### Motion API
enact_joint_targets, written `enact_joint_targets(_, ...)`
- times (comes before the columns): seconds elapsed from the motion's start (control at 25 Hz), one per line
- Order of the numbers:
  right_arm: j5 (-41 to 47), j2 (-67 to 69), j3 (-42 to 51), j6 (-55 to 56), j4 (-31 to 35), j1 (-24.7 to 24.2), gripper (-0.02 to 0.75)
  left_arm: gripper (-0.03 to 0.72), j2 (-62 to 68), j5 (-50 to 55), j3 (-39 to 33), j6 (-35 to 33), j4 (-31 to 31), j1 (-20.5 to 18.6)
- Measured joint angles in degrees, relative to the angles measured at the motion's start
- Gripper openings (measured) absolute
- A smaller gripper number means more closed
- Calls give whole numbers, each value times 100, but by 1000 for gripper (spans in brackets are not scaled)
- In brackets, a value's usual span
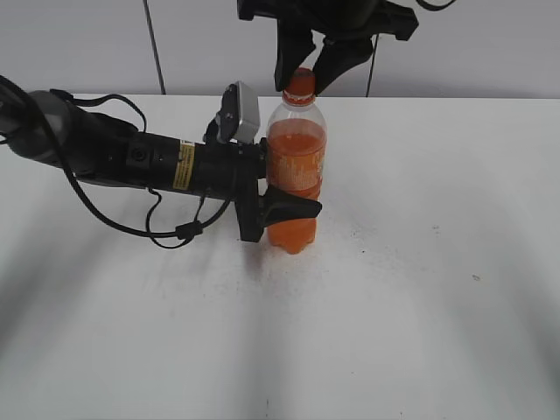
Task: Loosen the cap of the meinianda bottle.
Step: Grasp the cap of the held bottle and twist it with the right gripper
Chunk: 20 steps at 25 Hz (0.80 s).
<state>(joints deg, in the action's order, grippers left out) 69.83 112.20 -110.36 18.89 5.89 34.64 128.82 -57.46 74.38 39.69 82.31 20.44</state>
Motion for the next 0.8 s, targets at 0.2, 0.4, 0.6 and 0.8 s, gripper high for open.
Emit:
enact_joint_targets(0.2, -5, 0, 0, -921, 18, 0, 282, 421, 0, 0, 0, 0, 0, 0)
enact_joint_targets(0.4, -9, 0, 0, -2032, 35, 0, 281, 421, 0, 0, 0, 0, 0, 0)
enact_joint_targets(0.6, -16, 0, 0, -2708, 42, 0, 281, 421, 0, 0, 0, 0, 0, 0)
enact_joint_targets(0.8, -19, 0, 0, -3307, 42, 0, 280, 421, 0, 6, 0, 15, 6, 0)
